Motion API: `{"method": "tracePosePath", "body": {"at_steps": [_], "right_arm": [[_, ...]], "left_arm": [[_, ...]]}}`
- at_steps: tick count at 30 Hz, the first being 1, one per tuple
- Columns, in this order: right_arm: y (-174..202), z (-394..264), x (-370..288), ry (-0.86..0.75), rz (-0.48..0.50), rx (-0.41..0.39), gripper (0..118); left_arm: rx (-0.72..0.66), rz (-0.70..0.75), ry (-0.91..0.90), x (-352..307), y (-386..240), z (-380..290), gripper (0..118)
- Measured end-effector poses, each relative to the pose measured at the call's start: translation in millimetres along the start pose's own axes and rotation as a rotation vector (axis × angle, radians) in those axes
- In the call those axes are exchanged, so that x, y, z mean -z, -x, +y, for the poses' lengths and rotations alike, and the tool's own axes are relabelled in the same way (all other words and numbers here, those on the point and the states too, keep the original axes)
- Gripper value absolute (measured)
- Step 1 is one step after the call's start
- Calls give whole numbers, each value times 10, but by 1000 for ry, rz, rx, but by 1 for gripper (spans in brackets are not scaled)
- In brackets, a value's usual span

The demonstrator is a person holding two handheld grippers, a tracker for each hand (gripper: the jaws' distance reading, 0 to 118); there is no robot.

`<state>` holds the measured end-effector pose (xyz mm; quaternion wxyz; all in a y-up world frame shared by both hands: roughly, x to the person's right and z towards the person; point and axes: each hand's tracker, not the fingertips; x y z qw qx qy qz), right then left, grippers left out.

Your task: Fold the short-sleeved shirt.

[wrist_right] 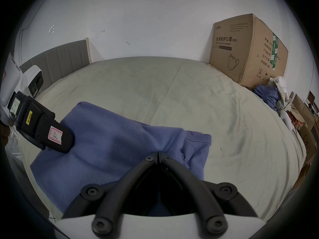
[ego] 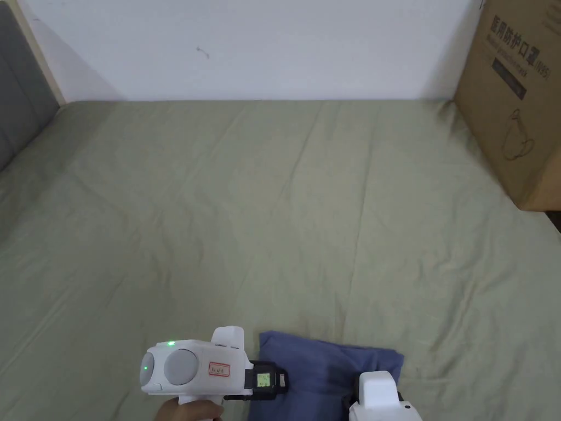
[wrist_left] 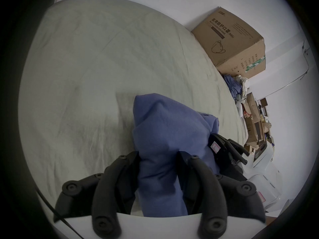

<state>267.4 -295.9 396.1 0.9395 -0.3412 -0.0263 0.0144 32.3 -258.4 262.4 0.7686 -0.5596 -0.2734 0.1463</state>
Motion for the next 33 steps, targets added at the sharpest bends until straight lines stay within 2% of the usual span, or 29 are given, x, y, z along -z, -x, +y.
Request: {"method": "tracePosePath", "body": {"at_steps": [3, 6, 9, 11, 14, 18, 25, 30, 33], "right_arm": [[-20, 23, -10, 4, 10, 11, 0], [-65, 134, -53, 24, 37, 19, 0], [-127, 260, -176, -4, 79, 58, 0], [-143, 355, -271, -53, 54, 43, 0], [-172, 478, -358, -84, 56, 37, 0], [-144, 601, -410, -120, 44, -2, 0], [-8, 741, -311, -123, 52, -24, 0], [81, 862, -200, -123, 59, -50, 0], [117, 931, -144, -124, 56, -74, 0]], "left_arm": [[-17, -18, 1, 4, 20, -7, 19], [19, -13, -46, -104, -32, -10, 14], [50, -15, -63, -288, -19, 19, 13], [74, 9, -88, -458, 73, 111, 13], [133, 117, -105, -742, 301, 249, 13], [139, 266, -140, -1287, 784, 441, 13], [68, 530, -171, -2190, 1822, 692, 13], [-11, 652, -154, -2618, 2383, 746, 13], [-55, 672, -143, -2711, 2615, 765, 13]]}}
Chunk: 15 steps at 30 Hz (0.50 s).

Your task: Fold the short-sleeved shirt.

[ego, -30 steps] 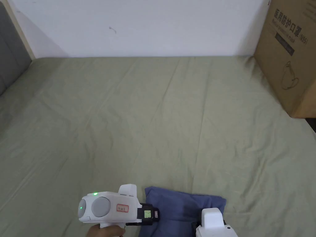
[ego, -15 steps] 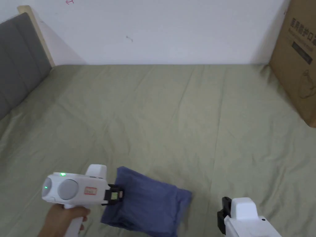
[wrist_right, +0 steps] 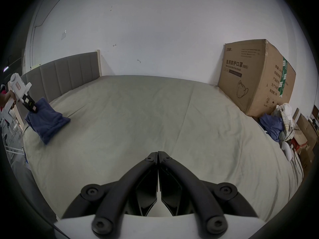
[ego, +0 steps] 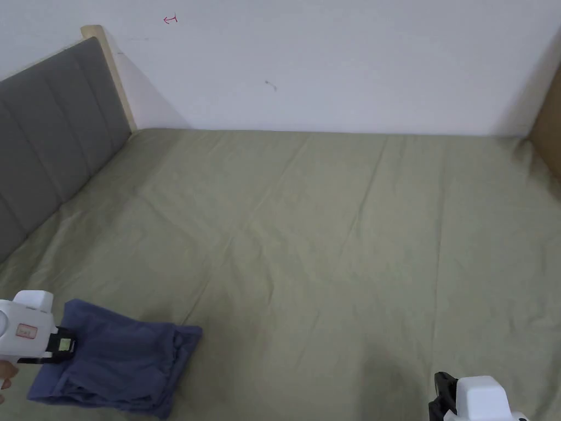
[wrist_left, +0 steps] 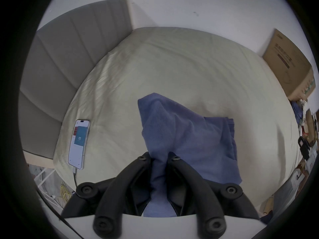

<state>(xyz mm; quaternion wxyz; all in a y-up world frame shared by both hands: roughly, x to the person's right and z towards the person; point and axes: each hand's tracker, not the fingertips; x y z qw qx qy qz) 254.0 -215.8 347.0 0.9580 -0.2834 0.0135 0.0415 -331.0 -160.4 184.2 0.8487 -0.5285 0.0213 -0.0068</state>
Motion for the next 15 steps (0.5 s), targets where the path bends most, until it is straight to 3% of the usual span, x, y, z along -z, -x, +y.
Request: {"method": "tracePosePath", "body": {"at_steps": [5, 7, 9, 10, 12, 14, 15], "right_arm": [[8, 63, 90, 4, -10, -2, 0], [-2, 78, 119, 10, -13, -3, 0], [-17, 83, 117, 13, -15, 2, 0], [-28, 90, 112, 12, -16, 4, 0], [-60, 103, 88, 6, -19, 10, 0], [-99, 131, 47, -2, -19, 18, 0], [-118, 149, 17, -10, -20, 22, 0]], "left_arm": [[-43, -3, 28, 228, -2, -26, 14], [-31, 17, 46, 287, -34, -33, 20], [-60, 9, 65, 290, -31, -29, 38], [-85, 30, 56, 293, 4, -13, 62], [-121, 25, 16, 198, -9, -11, 68], [-140, 10, -52, 86, -29, 17, 88], [-141, 2, -74, 15, -57, 37, 92]]}}
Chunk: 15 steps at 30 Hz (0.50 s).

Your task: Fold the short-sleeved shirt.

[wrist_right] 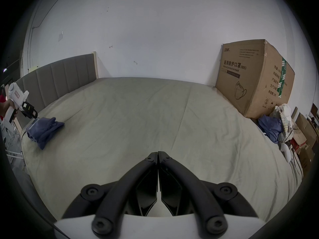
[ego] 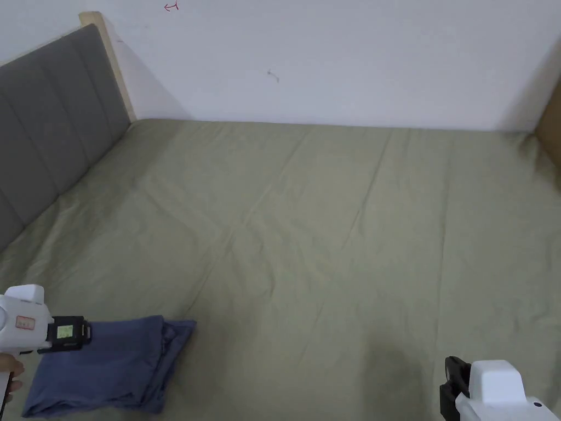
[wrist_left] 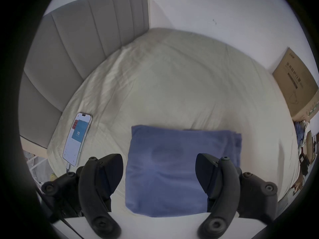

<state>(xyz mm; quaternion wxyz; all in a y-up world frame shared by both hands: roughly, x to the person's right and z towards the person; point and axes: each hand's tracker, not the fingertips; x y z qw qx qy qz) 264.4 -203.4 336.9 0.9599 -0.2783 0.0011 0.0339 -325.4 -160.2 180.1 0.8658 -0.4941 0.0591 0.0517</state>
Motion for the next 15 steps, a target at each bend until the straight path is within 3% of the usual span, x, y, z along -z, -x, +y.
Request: {"method": "tracePosePath", "body": {"at_steps": [7, 15], "right_arm": [[-199, 230, -346, -102, -6, 47, 0], [-489, 695, -932, -241, -44, 63, 0]], "left_arm": [[33, -31, -111, -478, -286, 92, 92], [79, -100, -371, -1367, -955, -2, 91]]}}
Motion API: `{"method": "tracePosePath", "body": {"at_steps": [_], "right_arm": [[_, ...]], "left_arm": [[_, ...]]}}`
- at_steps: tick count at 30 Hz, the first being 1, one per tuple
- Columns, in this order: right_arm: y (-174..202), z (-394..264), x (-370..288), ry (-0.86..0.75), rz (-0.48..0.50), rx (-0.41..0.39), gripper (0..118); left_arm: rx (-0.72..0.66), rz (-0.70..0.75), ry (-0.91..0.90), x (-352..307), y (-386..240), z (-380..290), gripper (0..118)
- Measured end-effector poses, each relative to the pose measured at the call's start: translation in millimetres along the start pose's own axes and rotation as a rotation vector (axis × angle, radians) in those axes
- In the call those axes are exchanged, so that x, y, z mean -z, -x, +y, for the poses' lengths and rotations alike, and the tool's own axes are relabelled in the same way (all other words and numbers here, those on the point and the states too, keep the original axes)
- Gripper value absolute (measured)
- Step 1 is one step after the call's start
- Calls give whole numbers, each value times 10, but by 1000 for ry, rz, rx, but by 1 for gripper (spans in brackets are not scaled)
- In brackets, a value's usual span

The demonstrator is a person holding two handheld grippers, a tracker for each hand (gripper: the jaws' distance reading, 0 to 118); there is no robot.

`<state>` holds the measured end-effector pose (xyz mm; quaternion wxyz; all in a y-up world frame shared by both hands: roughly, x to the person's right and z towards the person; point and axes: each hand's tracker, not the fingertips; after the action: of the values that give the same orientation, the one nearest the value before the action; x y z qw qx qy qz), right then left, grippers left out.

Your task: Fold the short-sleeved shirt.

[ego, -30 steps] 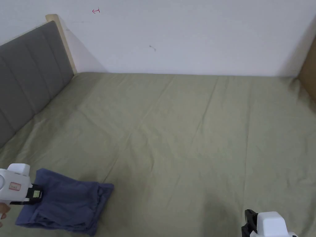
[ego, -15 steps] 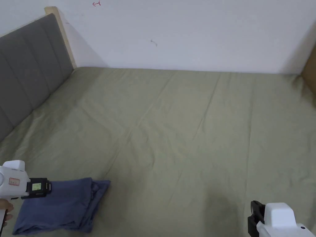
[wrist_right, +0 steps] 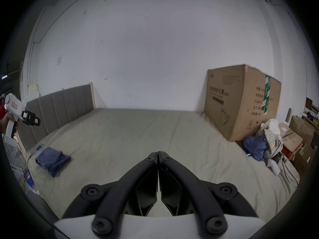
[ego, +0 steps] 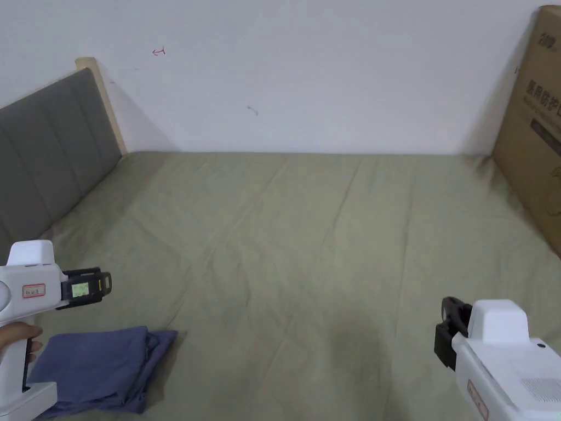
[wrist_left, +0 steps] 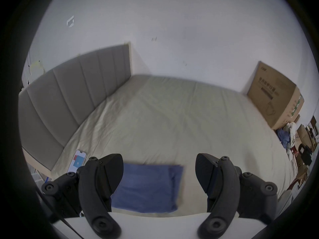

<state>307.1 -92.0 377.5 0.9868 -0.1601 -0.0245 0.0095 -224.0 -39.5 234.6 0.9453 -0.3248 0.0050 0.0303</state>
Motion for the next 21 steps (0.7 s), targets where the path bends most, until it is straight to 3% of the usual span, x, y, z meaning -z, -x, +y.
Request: {"method": "tracePosePath", "body": {"at_steps": [10, 16, 18, 20, 21], "right_arm": [[-302, 557, -523, -171, -68, -4, 0], [-434, 611, -705, -212, -88, 3, 0], [-470, 594, -739, -222, -93, 10, 0], [-495, 581, -768, -224, -96, 13, 0], [-507, 574, -782, -224, -99, 14, 0]], "left_arm": [[59, 4, -437, -887, -1149, -140, 87], [52, -45, -606, -1014, -1615, -399, 79], [65, -59, -652, -1015, -1751, -498, 64], [71, -71, -666, -1037, -1881, -565, 35], [67, -90, -683, -1040, -1923, -598, 13]]}}
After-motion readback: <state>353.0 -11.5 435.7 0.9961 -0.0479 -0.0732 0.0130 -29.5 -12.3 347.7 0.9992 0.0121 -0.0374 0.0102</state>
